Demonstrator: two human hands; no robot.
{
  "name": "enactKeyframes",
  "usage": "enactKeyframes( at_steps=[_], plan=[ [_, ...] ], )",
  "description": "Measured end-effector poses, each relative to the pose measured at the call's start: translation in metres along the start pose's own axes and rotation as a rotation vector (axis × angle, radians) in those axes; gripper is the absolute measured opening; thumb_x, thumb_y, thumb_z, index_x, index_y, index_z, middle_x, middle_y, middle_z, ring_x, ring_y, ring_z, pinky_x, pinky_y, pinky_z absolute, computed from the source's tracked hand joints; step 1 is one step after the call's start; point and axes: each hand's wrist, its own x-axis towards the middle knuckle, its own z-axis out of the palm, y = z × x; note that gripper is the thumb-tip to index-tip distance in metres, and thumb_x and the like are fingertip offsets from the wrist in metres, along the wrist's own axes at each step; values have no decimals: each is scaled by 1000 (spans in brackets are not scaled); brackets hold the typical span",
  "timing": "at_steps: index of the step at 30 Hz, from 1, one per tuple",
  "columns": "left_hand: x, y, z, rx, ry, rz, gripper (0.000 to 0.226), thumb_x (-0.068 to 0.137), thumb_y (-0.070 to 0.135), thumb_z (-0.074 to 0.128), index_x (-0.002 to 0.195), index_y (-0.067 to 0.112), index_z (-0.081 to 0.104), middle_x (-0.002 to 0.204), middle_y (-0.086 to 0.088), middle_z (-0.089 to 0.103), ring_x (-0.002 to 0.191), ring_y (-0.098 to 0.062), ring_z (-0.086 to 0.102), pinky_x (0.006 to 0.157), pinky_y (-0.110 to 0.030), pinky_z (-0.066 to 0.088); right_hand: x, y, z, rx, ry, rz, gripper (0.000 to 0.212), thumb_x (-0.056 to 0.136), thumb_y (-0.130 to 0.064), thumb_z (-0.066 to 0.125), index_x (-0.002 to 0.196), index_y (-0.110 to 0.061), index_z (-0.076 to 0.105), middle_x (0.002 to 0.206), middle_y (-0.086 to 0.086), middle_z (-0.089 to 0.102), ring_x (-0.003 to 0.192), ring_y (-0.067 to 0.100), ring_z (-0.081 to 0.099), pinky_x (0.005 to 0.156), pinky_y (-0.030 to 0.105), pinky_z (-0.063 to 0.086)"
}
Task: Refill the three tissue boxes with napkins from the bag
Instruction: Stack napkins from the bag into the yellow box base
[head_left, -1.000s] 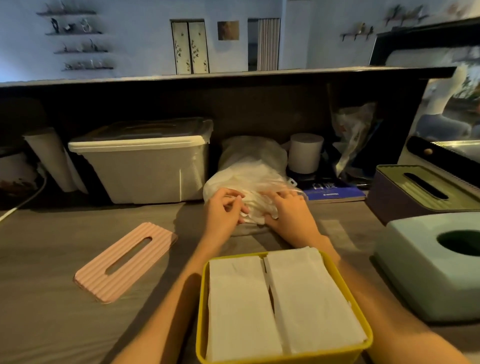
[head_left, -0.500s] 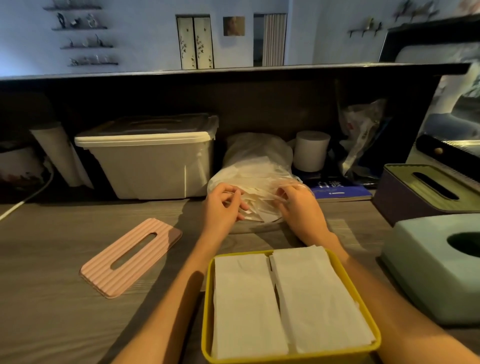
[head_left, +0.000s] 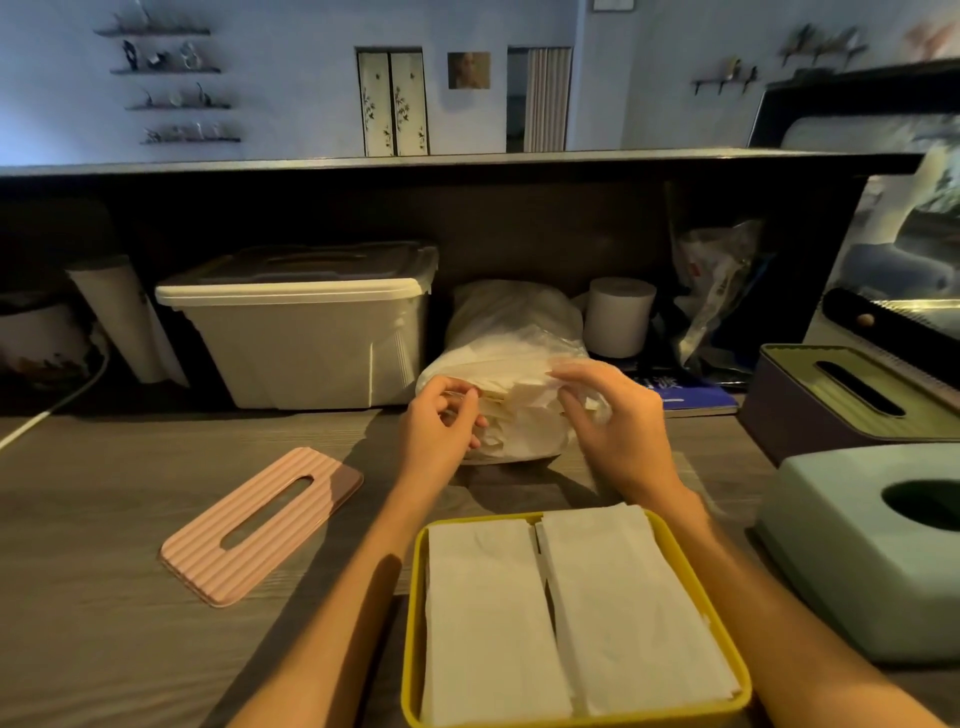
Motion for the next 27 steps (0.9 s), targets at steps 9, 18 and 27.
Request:
enactKeyframes(
  at_steps=[9, 18, 27],
  plan=[
    [-15, 29, -3, -165, -110, -192, 26, 100, 51, 50, 106, 29, 62, 101, -1, 69, 96, -17, 66, 83, -40, 58, 13, -26, -19, 582, -94, 585, 25, 100, -17, 63, 122, -30, 66, 105, -13, 72, 100, 6, 71, 71, 22, 60],
    [-23, 28, 4, -557, -519, -602, 80, 83, 85, 39, 141, 30, 52, 127, -16, 69, 118, -36, 65, 98, -49, 54, 9, -25, -11, 387, -111, 474, 22, 99, -18, 63, 116, -31, 66, 108, -16, 67, 101, 3, 66, 72, 18, 58],
    [-22, 28, 4, -566, -613, -755, 81, 96, 73, 29, 141, 10, 52, 132, -24, 64, 122, -39, 62, 105, -50, 49, 7, -27, -13, 219, 81, 231, 22, 98, -24, 67, 120, -24, 63, 107, -21, 64, 102, -6, 62, 77, 9, 54]
  ],
)
